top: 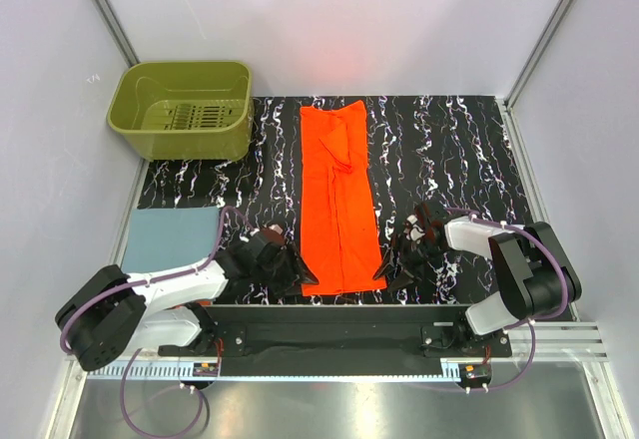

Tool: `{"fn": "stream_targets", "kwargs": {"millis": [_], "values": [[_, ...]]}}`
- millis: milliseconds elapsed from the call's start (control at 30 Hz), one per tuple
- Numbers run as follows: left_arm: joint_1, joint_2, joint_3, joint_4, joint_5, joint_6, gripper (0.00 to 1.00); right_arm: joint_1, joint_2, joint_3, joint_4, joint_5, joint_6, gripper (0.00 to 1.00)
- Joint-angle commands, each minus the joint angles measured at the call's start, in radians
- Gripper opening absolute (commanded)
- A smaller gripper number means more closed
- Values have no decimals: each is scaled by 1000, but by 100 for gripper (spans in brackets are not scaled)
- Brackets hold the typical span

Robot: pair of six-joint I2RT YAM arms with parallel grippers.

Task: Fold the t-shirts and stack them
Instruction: Fold the tshirt

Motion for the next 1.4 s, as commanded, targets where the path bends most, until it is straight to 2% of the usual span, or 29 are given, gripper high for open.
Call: {"fn": "stream_targets", "kwargs": {"millis": [0,200,400,533,600,633,700,733,1100,1367], "values": [[-41,22,-51,-93,-83,-38,60,-1,1,5,72,135,2,59],[-50,19,-68,-99,-117,-54,54,-1,33,7,75,140,-16,56],[-51,-2,-57,-102,-144,-45,32,-1,24,9,75,147,-15,47],[-51,-7,-50,-102,-140,-40,23,-1,37,18,75,144,-19,43],[-49,-9,-50,-102,-138,-37,20,-1,45,18,80,138,-23,29],[-50,-10,-51,-104,-135,-33,14,-1,43,16,83,133,-21,22],[-49,-19,-62,-104,-126,-32,5,-1,34,0,81,132,-10,0],[-49,-25,-68,-104,-121,-39,0,-3,27,-14,81,133,-1,0],[-54,-148,-125,-85,-104,-62,0,0,-197,-181,103,60,102,0],[-67,-206,-116,-62,-77,-40,0,3,-291,-177,80,6,114,0]]}}
